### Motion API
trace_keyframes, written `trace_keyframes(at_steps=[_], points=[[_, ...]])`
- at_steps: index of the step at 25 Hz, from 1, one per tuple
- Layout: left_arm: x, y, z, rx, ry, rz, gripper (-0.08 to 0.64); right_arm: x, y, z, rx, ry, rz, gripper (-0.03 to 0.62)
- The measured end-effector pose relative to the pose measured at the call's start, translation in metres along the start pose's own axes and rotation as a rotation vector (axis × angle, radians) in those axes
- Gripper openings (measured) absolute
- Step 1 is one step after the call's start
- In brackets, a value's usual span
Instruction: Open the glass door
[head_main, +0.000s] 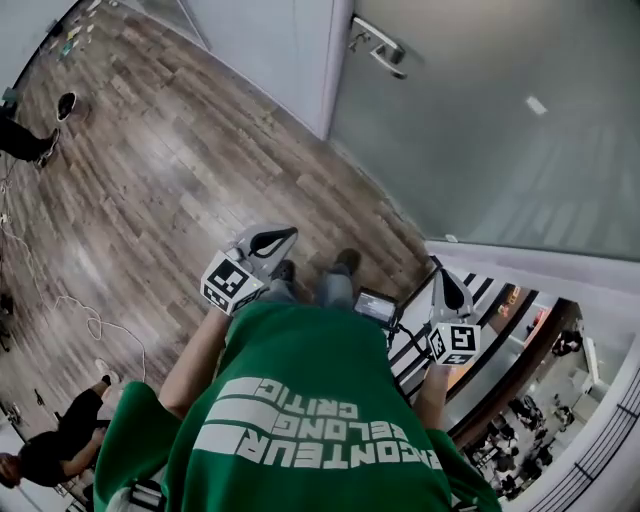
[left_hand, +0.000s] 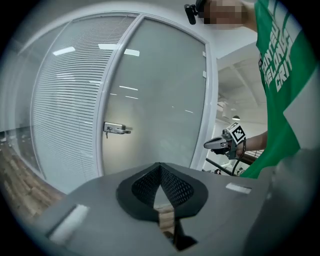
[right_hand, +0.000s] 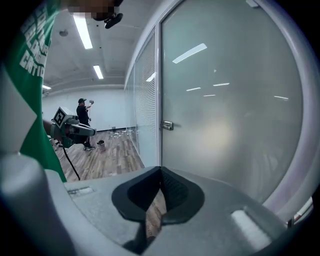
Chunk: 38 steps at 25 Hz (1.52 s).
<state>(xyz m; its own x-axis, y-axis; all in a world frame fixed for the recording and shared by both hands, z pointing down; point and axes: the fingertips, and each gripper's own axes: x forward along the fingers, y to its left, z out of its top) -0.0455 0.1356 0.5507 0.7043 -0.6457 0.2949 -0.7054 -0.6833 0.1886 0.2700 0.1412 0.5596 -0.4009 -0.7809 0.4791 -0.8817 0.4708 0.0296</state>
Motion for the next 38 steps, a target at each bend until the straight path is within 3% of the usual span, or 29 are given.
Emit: trace_keyframes(at_steps=[6,11,17,22,25,32,38], points=[[0.026,0.022,0.019,-0.045,-0.032,0.178,0.015,0.084,-0.046,0.044,-0.121,-0.034,0.161,-0.006],[0.037,0.021,0.024,-0.053,-0.067,0.266,0.015,0.129,-0.063,0.073,-0.191,-0.042,0.262,-0.006],[0.039,0.03,0.036,-0.079,-0.102,0.336,0.015,0.187,-0.058,0.123,-0.292,-0.056,0.353,-0.006],[0.034,0.052,0.044,-0.091,-0.129,0.356,0.015,0.234,-0.04,0.164,-0.355,-0.039,0.357,-0.005],[0.035,0.072,0.051,-0.089,-0.143,0.363,0.015,0.265,-0.028,0.182,-0.389,0.016,0.363,0.077],[0.045,0.114,0.057,-0.072,-0.179,0.353,0.015,0.348,-0.019,0.202,-0.482,0.203,0.334,0.141],[0.036,0.141,0.066,-0.068,-0.194,0.376,0.015,0.428,-0.021,0.214,-0.55,0.445,0.307,0.176]])
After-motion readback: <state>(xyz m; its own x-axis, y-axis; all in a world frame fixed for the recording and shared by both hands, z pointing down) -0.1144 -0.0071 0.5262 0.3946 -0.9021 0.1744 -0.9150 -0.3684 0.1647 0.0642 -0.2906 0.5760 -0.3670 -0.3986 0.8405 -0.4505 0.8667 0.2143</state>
